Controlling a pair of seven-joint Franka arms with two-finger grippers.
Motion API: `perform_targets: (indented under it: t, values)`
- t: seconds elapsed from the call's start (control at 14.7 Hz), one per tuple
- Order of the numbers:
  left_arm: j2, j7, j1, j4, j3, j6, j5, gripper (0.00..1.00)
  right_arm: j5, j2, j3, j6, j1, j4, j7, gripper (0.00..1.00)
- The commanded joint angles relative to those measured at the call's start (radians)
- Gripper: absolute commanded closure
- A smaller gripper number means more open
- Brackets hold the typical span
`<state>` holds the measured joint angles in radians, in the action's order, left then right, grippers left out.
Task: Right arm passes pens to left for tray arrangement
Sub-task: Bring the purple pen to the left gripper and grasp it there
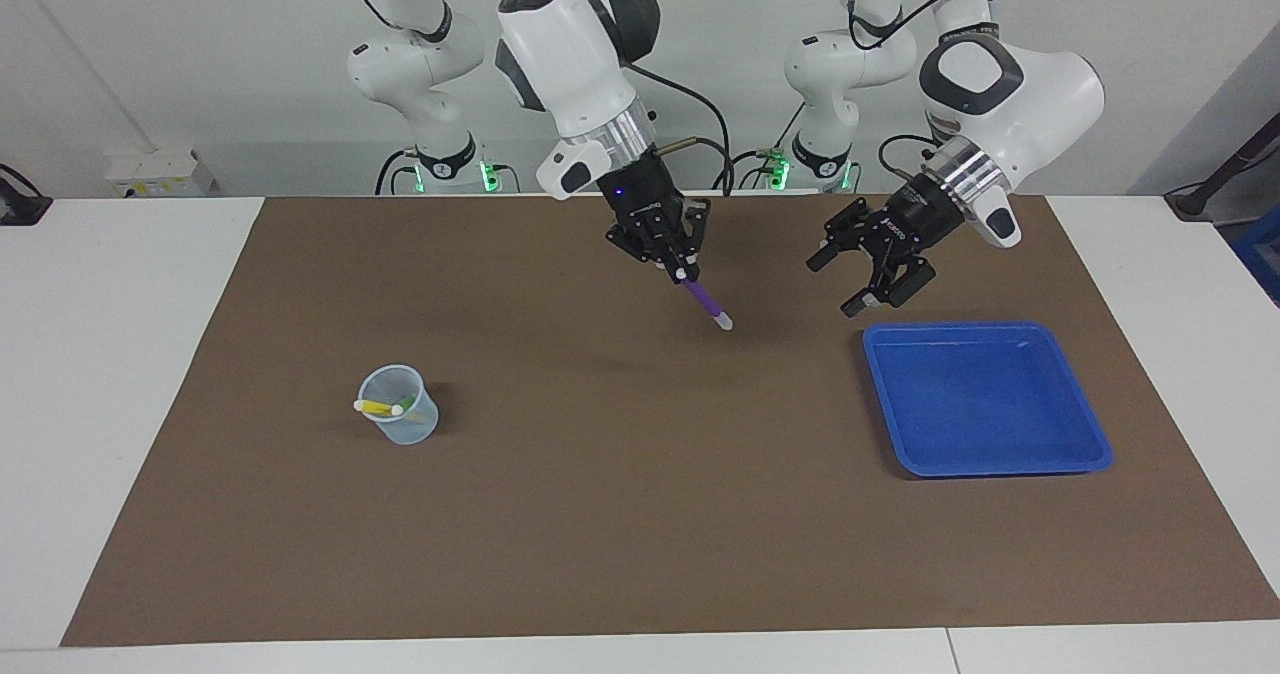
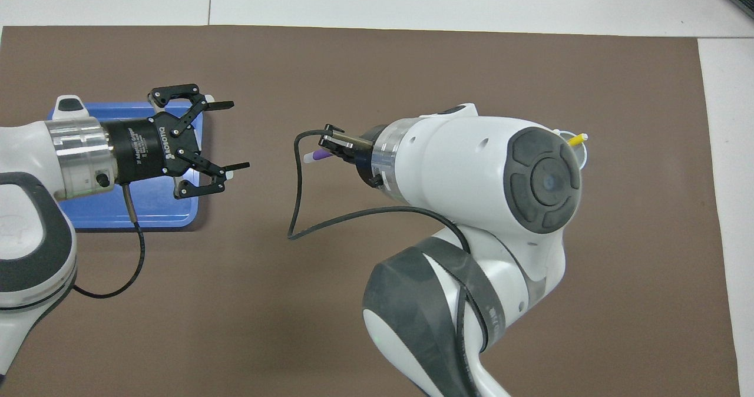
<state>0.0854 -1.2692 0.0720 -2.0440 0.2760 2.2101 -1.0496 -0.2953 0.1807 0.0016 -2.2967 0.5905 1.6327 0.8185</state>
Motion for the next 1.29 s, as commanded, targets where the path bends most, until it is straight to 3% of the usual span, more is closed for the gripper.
perform_targets:
  t: [0.0,0.75,1.23]
  values:
    - [0.019,-0.042,-0.084,-0.048,-0.009,0.043,-0.026,0.08,-0.027,-0.004,0.000,-0.020,0.014,0.009,0.034,1.00]
    - [0.036,-0.067,-0.138,-0.087,-0.003,0.085,-0.026,0.17,-0.068,-0.003,0.008,-0.004,0.020,0.012,0.014,1.00]
    - [0.047,-0.070,-0.185,-0.119,-0.004,0.123,-0.026,0.31,-0.068,0.005,0.011,-0.004,0.034,0.010,0.016,1.00]
